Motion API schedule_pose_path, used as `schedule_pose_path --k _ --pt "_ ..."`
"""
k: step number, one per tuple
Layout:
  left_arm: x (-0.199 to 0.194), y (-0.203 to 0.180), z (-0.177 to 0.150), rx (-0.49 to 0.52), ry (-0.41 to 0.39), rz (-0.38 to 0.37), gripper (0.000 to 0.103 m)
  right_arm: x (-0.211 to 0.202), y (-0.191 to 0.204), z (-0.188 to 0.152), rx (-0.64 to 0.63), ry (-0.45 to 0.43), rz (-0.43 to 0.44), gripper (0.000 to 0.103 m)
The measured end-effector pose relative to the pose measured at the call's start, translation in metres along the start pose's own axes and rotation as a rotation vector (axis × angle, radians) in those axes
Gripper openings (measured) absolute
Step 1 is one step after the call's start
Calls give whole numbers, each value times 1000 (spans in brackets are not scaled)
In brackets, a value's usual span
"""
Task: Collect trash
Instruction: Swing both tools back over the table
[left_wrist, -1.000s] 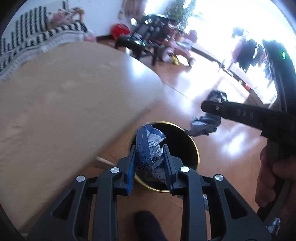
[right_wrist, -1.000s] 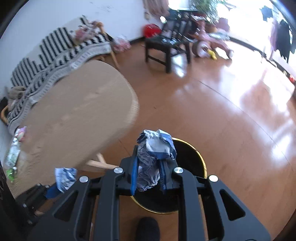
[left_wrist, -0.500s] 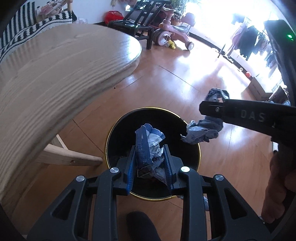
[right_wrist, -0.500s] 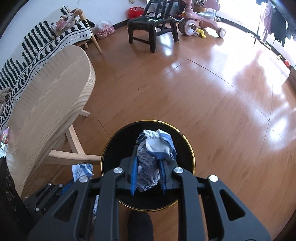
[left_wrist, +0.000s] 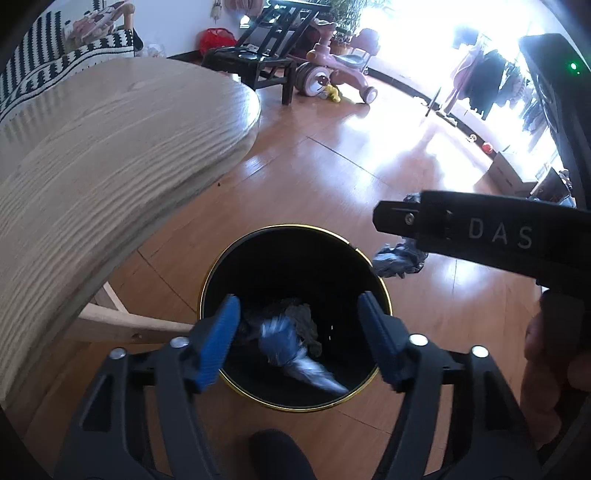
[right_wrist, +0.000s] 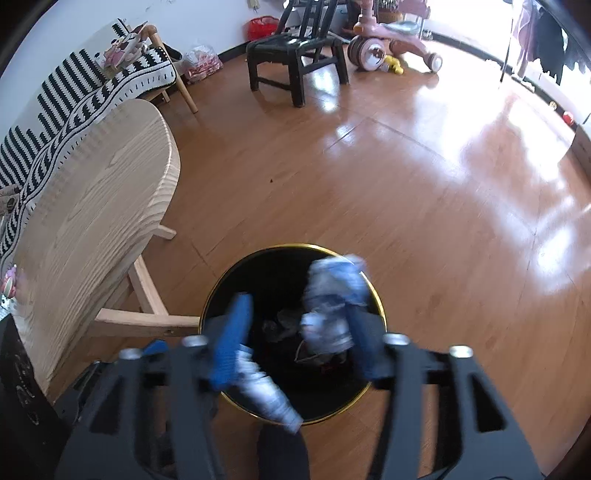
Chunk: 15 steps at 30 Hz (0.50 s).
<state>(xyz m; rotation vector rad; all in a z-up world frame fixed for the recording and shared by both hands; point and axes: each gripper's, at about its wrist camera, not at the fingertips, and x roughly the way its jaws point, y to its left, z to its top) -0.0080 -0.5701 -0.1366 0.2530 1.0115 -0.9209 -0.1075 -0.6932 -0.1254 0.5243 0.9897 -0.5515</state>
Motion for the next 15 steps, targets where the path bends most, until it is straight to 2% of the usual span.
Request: schedule_pose_path --k 5,9,13,15 --pt "-18 2 -1 11 -18 -7 78 -11 5 5 12 -30 18 60" --pt "-44 12 0 17 -41 8 86 -13 25 7 -16 -13 18 62" --pt "-74 29 0 5 -67 24 88 -11 36 6 -14 9 16 71" --pt "-91 37 -3 -8 -73 29 88 -14 38 6 -8 -2 4 71"
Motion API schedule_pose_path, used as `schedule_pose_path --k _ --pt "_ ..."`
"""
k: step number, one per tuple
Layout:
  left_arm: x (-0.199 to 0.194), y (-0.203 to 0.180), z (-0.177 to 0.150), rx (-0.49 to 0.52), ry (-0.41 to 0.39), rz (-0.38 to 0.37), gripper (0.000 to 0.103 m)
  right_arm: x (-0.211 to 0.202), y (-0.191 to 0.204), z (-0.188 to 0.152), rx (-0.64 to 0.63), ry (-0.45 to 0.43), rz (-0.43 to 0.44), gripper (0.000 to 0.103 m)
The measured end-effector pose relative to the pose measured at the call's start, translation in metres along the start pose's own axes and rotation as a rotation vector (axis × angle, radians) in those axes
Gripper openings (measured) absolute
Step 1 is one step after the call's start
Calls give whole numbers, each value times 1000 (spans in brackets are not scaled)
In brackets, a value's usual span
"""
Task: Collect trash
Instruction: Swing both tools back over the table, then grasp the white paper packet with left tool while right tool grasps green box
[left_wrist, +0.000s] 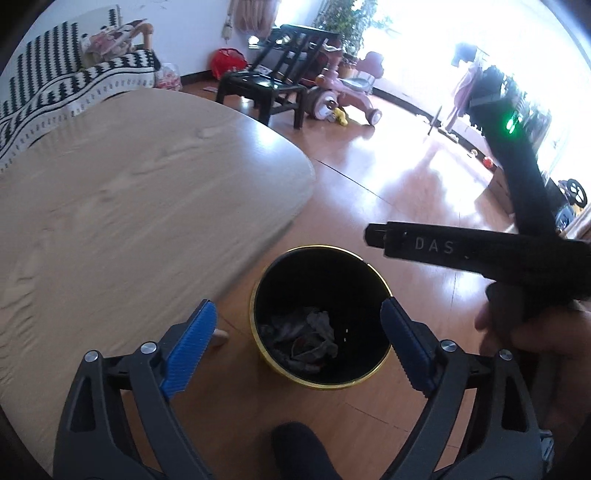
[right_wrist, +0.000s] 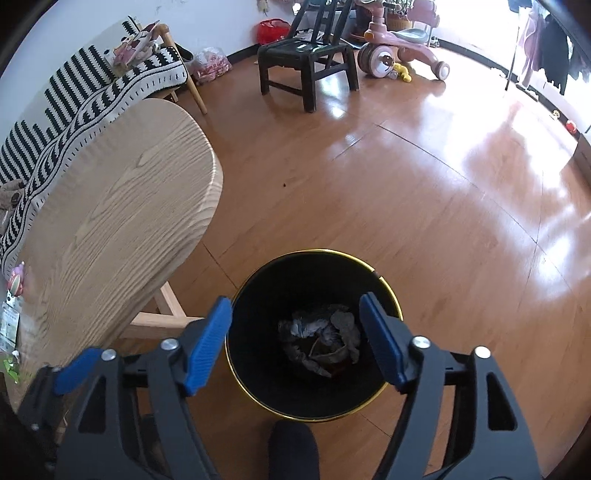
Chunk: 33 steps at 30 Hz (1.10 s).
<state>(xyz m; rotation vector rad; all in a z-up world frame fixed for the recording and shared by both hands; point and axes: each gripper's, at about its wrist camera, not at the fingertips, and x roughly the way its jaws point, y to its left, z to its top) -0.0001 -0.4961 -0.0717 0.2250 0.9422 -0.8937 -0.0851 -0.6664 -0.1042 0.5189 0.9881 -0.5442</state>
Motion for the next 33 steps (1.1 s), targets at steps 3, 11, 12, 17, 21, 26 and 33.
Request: schedule_pose_path --k 3,11,12,17,21,26,33 --pt "-34 17 -5 -6 -22 10 90 -12 9 3 8 -40 21 71" --pt "-141 118 -42 -95 -63 195 94 -61 129 -11 -169 -131 159 74" --pt "-154 136 -49 -120 -72 221 94 -67 153 -16 -208 -136 188 75" --pt "-219 238 -96 -317 -117 407 95 -91 275 -47 -366 -137 356 77" --pt "-257 306 -131 -501 -133 493 95 -94 350 -70 -409 -89 469 77" --pt "-282 354 -156 -620 -142 515 95 -80 433 -86 -421 -8 542 77" --pt "-281 417 -169 -880 -164 452 95 -55 511 -100 -383 66 594 77"
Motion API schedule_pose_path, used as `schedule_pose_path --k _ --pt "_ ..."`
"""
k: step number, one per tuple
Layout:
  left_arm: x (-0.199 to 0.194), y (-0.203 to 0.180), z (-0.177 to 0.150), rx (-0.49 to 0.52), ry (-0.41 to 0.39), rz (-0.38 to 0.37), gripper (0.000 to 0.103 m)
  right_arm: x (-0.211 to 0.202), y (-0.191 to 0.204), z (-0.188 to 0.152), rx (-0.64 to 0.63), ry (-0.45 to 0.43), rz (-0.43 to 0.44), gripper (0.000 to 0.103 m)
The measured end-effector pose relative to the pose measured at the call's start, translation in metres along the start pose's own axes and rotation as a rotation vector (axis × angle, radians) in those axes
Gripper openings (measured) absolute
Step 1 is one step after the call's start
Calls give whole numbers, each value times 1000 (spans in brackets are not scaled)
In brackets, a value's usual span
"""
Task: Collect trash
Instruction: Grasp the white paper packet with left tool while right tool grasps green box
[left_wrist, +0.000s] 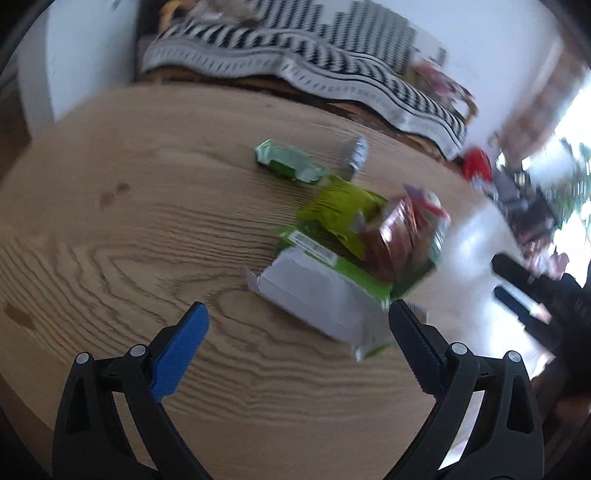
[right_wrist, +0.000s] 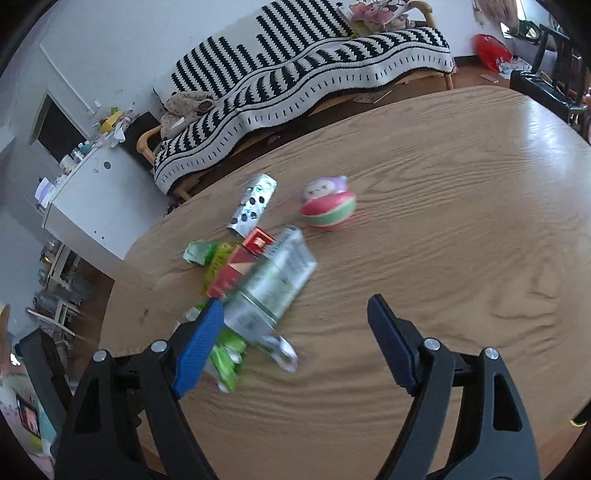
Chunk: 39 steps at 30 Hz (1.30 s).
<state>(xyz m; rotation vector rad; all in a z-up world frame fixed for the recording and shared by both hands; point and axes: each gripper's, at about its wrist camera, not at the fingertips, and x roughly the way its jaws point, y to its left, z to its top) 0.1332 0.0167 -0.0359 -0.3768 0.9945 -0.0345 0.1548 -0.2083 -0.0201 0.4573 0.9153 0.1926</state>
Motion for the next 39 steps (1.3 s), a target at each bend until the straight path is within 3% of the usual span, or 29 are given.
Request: schedule_pose_path --k 3,7,14,16,17,20,21,24,31,39 --pt "19 3 4 -79 47 -14 95 19 3 3 28 22 9 77" --pt "35 -3 8 -109 73 -17 95 44 5 7 58 59 23 76" --pt "53 -10 11 -84 60 24 94 62 5 6 75 95 59 60" --pt "52 -9 9 -67 50 22 76 61 10 6 62 95 74 52" --pt "52 -11 9 -54 47 23 75 61 11 7 58 96 81 45" --pt "48 -13 7 -50 40 -8 57 56 17 5 39 91 98 31" --pt "47 -14 7 -46 38 -8 46 53 19 4 27 85 99 27" --pt "42 -13 5 -36 45 -19 36 43 26 0 -19 66 77 15" --pt "17 -8 9 2 2 -30 24 21 29 -7 -63 22 59 14" --pt "-13 -3 20 31 -78 -28 23 -21 22 -5 -89 -56 69 14"
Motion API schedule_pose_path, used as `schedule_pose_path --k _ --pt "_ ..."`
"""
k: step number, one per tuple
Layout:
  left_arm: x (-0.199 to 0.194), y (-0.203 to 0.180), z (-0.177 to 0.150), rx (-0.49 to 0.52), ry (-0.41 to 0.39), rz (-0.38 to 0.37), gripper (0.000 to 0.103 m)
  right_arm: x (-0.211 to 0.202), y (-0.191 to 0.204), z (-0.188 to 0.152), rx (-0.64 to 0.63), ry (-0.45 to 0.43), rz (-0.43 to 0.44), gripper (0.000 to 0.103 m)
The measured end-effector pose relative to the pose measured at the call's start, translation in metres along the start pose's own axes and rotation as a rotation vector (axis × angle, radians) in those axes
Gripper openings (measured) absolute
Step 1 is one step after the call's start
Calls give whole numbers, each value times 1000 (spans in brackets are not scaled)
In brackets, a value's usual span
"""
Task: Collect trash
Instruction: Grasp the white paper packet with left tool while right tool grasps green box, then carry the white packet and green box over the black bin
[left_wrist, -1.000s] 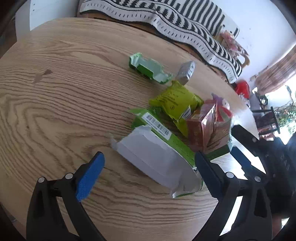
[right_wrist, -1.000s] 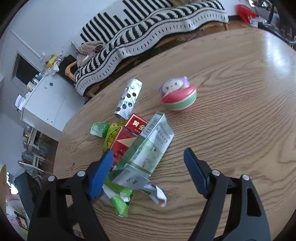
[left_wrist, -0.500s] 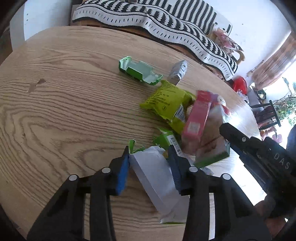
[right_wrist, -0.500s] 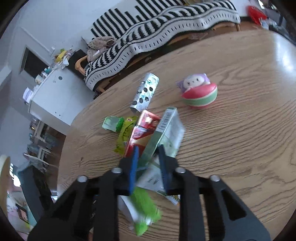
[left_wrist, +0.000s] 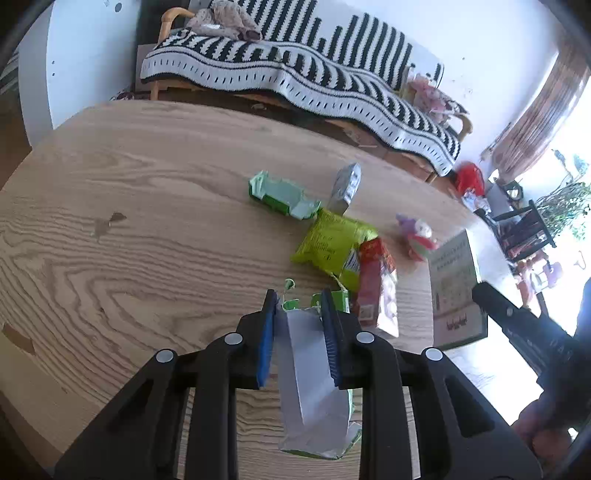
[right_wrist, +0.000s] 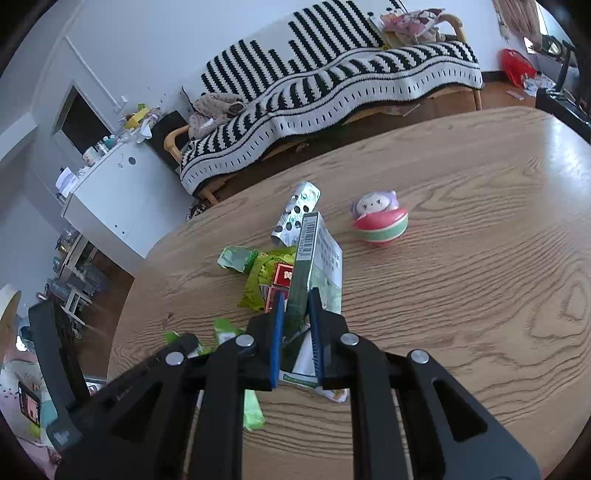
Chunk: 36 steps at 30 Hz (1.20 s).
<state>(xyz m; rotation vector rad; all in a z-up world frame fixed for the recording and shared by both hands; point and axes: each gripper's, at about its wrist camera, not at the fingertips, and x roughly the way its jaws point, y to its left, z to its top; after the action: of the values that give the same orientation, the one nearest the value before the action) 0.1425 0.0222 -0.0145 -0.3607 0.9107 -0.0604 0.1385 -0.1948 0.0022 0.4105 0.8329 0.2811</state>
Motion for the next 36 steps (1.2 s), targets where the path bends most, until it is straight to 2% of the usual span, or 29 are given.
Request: schedule_pose_path --k 9,13,19,24,28,31,33,36 --pt "-22 2 13 -6 -51 -46 23 -39 -21 -5 -27 -25 -44 14" --pt "-23 -5 12 -3 -50 -65 23 -66 -51 -4 -26 -44 -89 14" --pt "-24 -40 1 44 -52 -119 23 -114 -109 -9 1 -78 -170 14" --pt "-20 -90 -18 91 -29 -207 23 -161 -167 -19 60 -118 -245 14" --pt "-17 -147 -42 164 -7 -289 23 -203 -220 -33 167 -162 -277 14" --pt "-12 -206 -70 279 27 -350 23 -231 -256 -45 202 -184 -326 14" --pt "-9 -256 -98 395 49 -390 23 -247 -279 -53 220 -186 -361 14" --pt "-1 -313 -133 483 96 -451 23 -265 -312 -65 242 -173 -424 14"
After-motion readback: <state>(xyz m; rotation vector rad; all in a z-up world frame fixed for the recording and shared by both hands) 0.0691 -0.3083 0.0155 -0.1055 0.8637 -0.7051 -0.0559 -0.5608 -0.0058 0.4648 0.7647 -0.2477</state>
